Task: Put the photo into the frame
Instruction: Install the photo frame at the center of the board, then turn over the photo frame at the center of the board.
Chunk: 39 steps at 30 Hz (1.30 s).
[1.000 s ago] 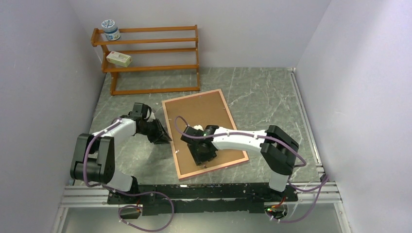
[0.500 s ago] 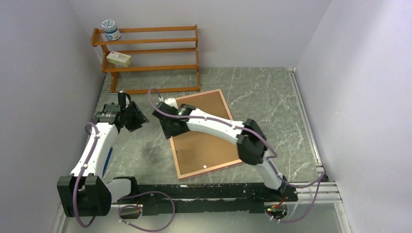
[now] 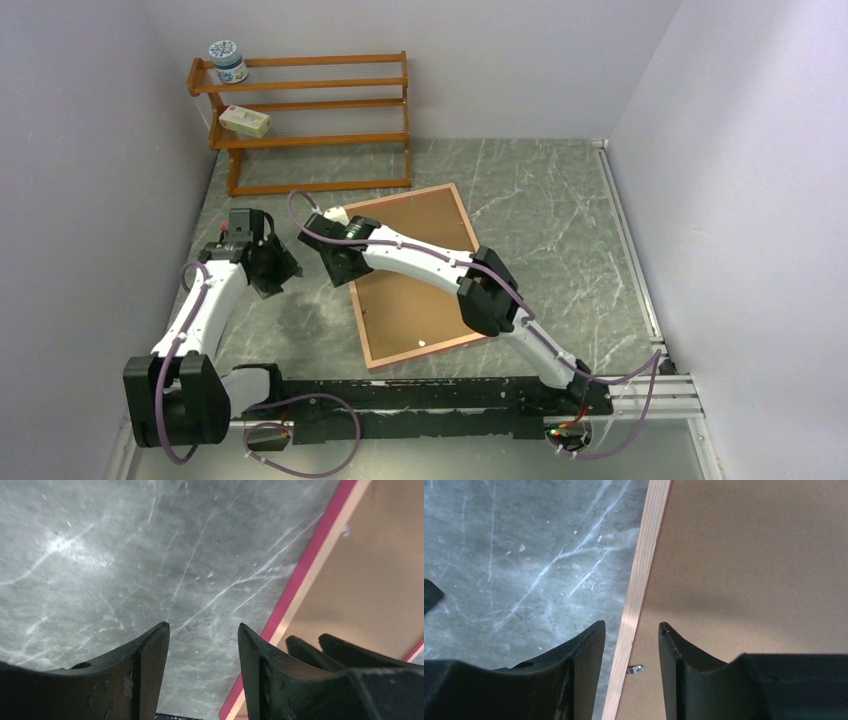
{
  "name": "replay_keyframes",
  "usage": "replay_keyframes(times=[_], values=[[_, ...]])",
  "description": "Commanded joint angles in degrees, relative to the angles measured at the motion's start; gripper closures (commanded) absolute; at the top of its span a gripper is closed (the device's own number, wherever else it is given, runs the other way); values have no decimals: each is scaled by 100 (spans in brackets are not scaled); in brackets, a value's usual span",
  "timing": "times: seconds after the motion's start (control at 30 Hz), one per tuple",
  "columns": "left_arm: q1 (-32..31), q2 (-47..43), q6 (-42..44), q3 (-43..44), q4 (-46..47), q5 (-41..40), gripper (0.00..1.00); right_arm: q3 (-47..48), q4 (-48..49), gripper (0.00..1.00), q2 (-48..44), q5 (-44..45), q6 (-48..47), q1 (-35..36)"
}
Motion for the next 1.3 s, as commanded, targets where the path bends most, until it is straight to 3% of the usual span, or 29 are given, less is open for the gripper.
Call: replay_keyframes(times=[0.0,0.23,0.47,0.63,0.83,1.27], values=[[46,75,-321,-333,253,218,41,227,18,53,266,26,-155,11],[188,171,-478,-505,205,303,38,217,81,54,460,-23,-233,8],[206,206,-505,-627,369,575,38,161,57,74,469,-46,-203,11],[215,261,-508,-746,600,945,35,141,-64,80,520,-19,-96,8],[217,297,-528,-1024,1226,2079,32,-309,190,95,57,-98,129,-89],[195,-20,-630,-2025,3093,5049,29,-882,565,99,-1273,-585,614,-426]])
